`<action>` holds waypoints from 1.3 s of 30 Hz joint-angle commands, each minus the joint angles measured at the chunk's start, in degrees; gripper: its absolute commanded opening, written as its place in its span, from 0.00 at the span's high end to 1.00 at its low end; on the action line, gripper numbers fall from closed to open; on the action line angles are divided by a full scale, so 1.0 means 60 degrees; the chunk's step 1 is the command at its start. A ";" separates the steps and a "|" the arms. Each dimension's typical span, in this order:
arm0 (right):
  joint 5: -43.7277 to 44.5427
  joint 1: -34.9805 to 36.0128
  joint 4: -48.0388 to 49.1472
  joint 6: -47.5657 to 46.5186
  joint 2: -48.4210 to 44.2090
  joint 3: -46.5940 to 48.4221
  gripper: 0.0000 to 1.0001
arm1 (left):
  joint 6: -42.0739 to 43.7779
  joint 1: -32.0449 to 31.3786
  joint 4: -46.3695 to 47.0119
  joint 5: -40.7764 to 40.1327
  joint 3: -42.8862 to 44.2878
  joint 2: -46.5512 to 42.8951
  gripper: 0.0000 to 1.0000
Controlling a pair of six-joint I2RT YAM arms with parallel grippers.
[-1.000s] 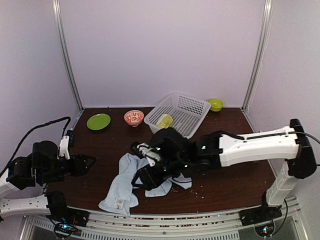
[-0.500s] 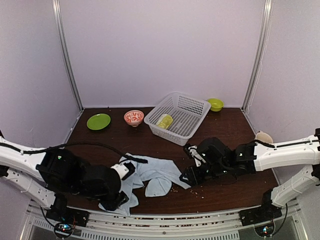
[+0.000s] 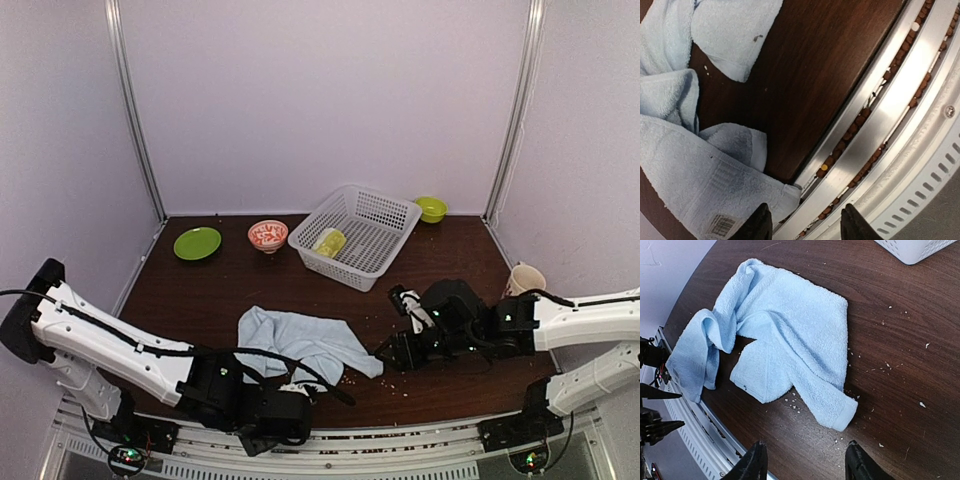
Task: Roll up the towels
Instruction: Pick up the towel from the center of the board.
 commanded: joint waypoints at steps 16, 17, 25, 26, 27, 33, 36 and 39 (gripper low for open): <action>0.0284 -0.0045 0.0295 0.0539 -0.0385 -0.0484 0.47 | -0.0754 0.1152 0.1922 0.1663 -0.2028 0.0402 0.53; 0.0269 -0.0046 0.0300 0.0539 -0.0365 -0.0479 0.47 | -0.0809 0.1183 0.1925 0.1649 -0.2079 0.0409 0.54; 0.0170 -0.0049 0.0431 0.0570 -0.0235 -0.0484 0.48 | -0.1261 0.1435 0.1614 0.1428 -0.2655 0.0076 0.59; 0.0156 -0.0050 0.0447 0.0569 -0.0222 -0.0497 0.48 | -0.1303 0.1449 0.1605 0.1426 -0.2734 -0.0009 0.59; 0.0132 -0.0053 0.0480 0.0576 -0.0196 -0.0502 0.48 | -0.1359 0.1484 0.1633 0.1446 -0.2826 -0.0104 0.59; 0.0009 -0.0053 0.0674 0.0622 -0.0011 -0.0506 0.48 | -0.1921 0.1951 0.2309 0.1708 -0.3725 -0.1140 0.58; -0.0058 -0.0052 0.0752 0.0614 0.0096 -0.0485 0.48 | -0.2104 0.2156 0.2482 0.1759 -0.4063 -0.1503 0.58; -0.0120 -0.0053 0.0770 0.0584 0.0208 -0.0428 0.48 | -0.2229 0.2267 0.2641 0.1883 -0.4312 -0.1670 0.58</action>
